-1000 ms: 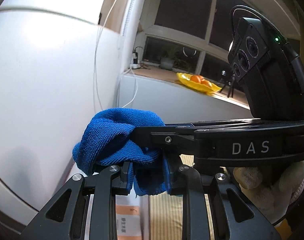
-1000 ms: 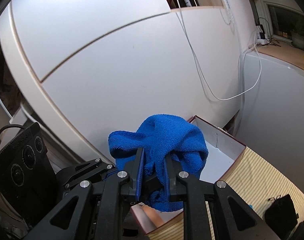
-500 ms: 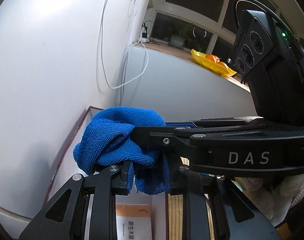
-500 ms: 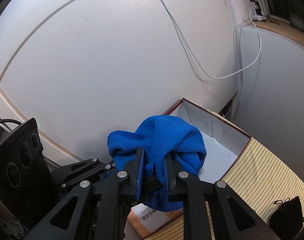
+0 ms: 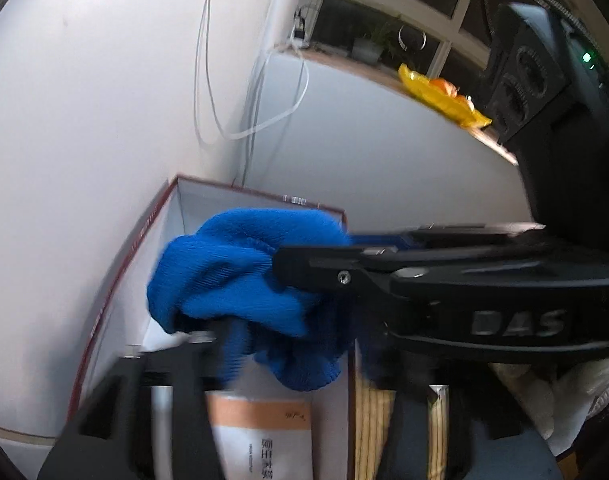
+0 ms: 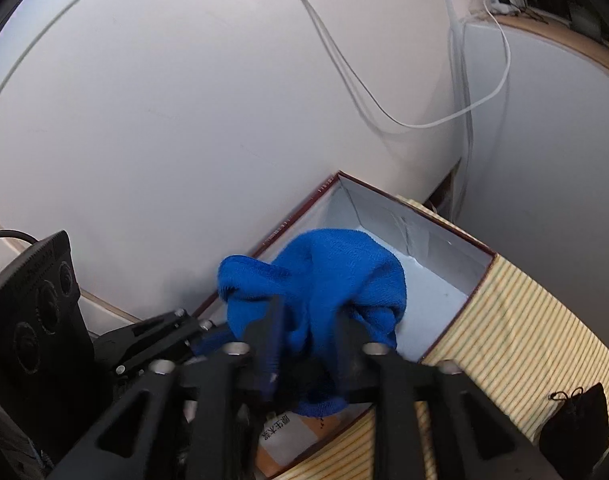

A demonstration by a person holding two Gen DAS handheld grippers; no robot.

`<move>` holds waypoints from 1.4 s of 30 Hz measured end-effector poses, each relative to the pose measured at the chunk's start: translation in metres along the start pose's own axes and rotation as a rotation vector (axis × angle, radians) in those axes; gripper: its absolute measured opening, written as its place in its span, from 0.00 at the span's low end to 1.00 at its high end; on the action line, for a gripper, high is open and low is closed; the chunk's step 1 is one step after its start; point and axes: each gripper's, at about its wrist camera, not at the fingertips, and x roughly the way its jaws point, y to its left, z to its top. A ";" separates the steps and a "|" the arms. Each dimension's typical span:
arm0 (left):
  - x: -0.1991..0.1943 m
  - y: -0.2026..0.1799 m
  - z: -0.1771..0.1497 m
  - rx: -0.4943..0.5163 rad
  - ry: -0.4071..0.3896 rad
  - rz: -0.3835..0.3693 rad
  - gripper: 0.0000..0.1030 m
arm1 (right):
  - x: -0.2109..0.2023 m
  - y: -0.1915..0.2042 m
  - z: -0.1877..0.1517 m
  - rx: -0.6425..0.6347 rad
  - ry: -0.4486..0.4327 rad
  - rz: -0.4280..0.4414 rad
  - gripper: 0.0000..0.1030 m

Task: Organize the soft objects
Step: 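Open the right tool to release the towel into the box, then move the right tool to the black glove with the white label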

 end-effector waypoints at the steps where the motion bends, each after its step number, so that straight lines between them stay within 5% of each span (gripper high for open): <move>1: 0.001 0.001 -0.002 -0.001 0.012 0.017 0.68 | -0.001 -0.002 0.000 0.011 -0.009 -0.002 0.48; 8: 0.001 0.011 -0.013 -0.036 0.064 0.066 0.69 | -0.016 -0.014 -0.003 0.044 -0.046 -0.008 0.53; 19: -0.031 -0.013 -0.021 -0.013 -0.004 0.028 0.69 | -0.069 -0.033 -0.032 0.041 -0.096 -0.065 0.55; 30: -0.047 -0.068 -0.045 0.077 -0.020 -0.077 0.69 | -0.149 -0.079 -0.110 0.082 -0.172 -0.129 0.57; 42: -0.042 -0.142 -0.081 0.167 0.032 -0.234 0.69 | -0.233 -0.147 -0.221 0.273 -0.251 -0.245 0.62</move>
